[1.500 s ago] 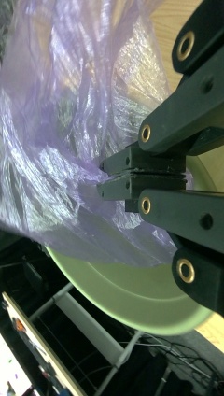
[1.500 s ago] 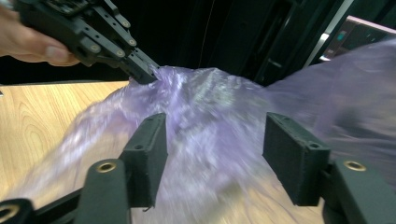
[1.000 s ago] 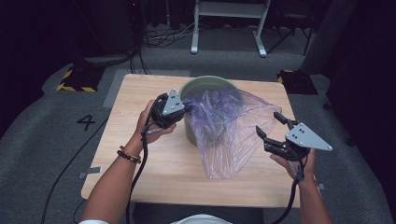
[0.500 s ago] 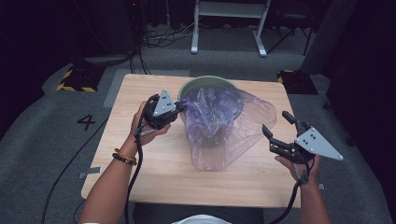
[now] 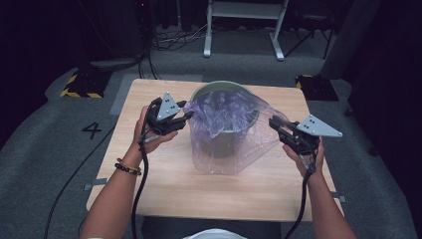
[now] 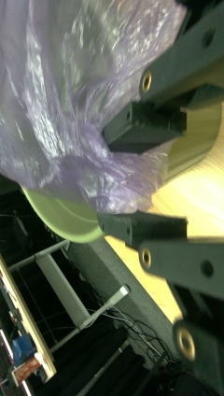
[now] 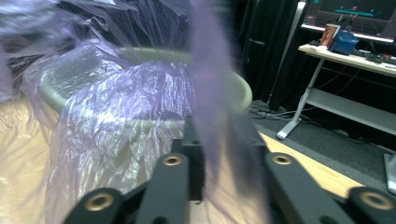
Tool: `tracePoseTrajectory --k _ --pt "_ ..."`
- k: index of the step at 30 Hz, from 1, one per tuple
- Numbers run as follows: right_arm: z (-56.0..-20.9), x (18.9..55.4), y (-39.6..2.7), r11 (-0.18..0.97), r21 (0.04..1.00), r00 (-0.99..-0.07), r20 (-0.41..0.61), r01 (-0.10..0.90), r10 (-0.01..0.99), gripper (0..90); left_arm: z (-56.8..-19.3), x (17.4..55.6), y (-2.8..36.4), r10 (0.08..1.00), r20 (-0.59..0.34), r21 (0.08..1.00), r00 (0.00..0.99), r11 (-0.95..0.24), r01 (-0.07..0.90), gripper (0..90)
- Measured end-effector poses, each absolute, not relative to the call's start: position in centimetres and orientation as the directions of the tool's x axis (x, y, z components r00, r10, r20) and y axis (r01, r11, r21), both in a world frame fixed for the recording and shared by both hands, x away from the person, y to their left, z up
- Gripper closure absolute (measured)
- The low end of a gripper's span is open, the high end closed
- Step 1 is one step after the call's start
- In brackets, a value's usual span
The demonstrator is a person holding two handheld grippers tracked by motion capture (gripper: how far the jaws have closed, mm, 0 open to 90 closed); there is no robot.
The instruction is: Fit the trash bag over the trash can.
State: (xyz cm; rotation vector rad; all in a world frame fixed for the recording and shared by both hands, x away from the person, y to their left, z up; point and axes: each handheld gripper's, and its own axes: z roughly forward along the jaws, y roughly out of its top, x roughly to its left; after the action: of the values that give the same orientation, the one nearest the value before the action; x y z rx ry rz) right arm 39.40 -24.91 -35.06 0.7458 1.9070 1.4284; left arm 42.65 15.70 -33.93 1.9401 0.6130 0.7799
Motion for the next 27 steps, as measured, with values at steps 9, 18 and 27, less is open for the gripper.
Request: tracePoseTrajectory --k 9,18,27 --pt "-34.8 40.3 -24.4 0.268 0.96 -0.629 -0.161 0.079 0.76 90.0 -34.0 38.7 19.2 0.682 0.21 0.918 0.7 -0.384 0.098 20.9" --pt "-34.3 40.2 -23.7 0.286 0.955 -0.613 -0.179 0.08 0.769 90.0 -35.5 34.0 17.6 0.592 0.181 0.928 0.785 -0.367 0.063 15.4" --pt "-34.1 40.1 -23.3 0.304 0.95 -0.617 -0.197 0.072 0.762 90.0 -36.1 33.4 13.0 0.599 0.265 0.912 0.756 -0.411 0.006 23.7"
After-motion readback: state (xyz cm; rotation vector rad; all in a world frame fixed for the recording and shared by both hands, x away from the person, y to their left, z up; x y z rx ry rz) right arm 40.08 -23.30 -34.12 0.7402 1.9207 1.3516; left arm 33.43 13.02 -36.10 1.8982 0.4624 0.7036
